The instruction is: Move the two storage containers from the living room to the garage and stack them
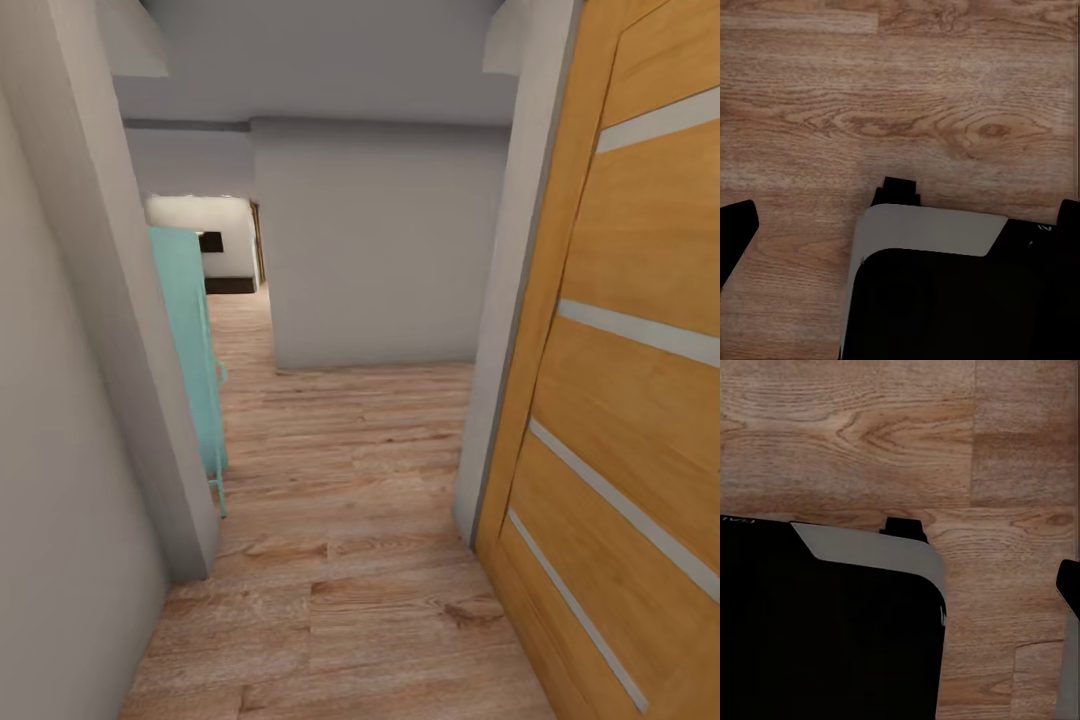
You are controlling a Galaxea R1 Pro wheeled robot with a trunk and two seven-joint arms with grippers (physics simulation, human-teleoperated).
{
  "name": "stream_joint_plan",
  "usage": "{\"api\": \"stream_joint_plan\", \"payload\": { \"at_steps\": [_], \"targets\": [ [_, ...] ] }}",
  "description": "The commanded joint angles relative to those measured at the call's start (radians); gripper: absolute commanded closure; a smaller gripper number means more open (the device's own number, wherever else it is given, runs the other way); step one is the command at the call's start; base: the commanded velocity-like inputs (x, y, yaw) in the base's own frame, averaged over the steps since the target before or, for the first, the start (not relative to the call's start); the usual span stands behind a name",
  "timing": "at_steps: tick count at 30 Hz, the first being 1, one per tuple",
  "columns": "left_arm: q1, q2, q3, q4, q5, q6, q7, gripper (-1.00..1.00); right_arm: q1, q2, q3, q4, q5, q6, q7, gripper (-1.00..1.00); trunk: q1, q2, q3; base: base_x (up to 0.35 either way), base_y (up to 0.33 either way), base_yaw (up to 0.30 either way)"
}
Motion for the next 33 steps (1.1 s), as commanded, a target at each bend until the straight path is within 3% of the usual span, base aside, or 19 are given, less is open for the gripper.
{"api": "stream_joint_plan", "payload": {
  "at_steps": [1,33],
  "targets": [
    [-0.001,0.000,0.005,0.000,0.008,0.004,0.001,-1.00,-0.001,0.001,0.008,0.003,-0.009,-0.005,-0.001,-1.00,0.001,-0.001,-0.001,0.322,0.000,0.000],
    [-0.001,0.000,0.005,0.000,0.008,0.004,0.001,-1.00,-0.002,0.002,0.008,0.003,-0.009,-0.005,-0.002,-1.00,0.001,-0.001,-0.001,0.322,0.000,0.000]
  ]
}}
